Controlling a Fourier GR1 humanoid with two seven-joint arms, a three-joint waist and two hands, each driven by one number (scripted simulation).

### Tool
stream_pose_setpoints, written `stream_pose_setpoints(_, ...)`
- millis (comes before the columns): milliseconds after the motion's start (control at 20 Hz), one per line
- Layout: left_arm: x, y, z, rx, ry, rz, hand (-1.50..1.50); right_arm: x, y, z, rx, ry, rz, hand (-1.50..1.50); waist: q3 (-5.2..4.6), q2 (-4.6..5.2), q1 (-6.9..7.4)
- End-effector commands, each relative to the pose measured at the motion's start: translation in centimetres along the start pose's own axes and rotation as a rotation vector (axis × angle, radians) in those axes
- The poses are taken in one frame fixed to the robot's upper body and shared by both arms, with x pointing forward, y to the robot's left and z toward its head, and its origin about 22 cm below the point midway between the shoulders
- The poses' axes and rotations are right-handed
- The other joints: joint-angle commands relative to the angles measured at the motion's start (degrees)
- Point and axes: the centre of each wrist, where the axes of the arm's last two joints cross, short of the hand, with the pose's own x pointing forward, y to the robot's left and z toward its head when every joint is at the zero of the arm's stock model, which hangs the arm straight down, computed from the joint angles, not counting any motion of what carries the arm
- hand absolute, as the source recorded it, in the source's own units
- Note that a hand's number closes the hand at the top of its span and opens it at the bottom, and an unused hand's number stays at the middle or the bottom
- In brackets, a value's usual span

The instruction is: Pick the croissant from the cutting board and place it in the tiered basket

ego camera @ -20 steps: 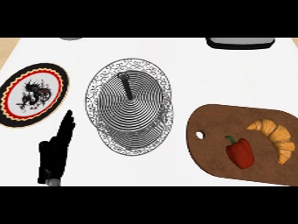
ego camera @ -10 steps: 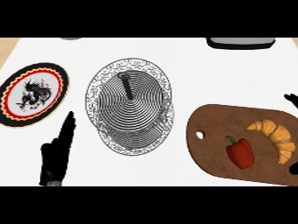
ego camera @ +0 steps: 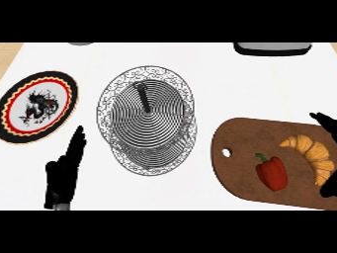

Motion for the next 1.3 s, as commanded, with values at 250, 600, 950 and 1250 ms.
stream_pose_setpoints(250,-1.5,-0.7,0.6,-0.009,0.053,-0.007,0.00,0.9,-1.0,-0.2,0.039,0.030,0.024,-1.50,-0.32,0.27,-0.17)
stream_pose_setpoints(600,0.8,0.3,1.3,0.003,0.044,-0.006,0.00,-0.2,0.6,-3.4,0.117,0.084,0.042,-1.50,-0.29,0.30,0.25)
stream_pose_setpoints(950,0.1,0.2,-0.5,-0.005,0.066,0.005,0.00,-0.8,2.0,-4.4,0.153,0.074,0.016,-1.50,-0.30,0.34,0.06)
stream_pose_setpoints(1250,-1.2,0.1,-0.4,-0.004,0.054,-0.011,0.00,-0.1,2.3,-5.7,0.156,0.071,0.016,1.50,-0.31,0.34,0.03)
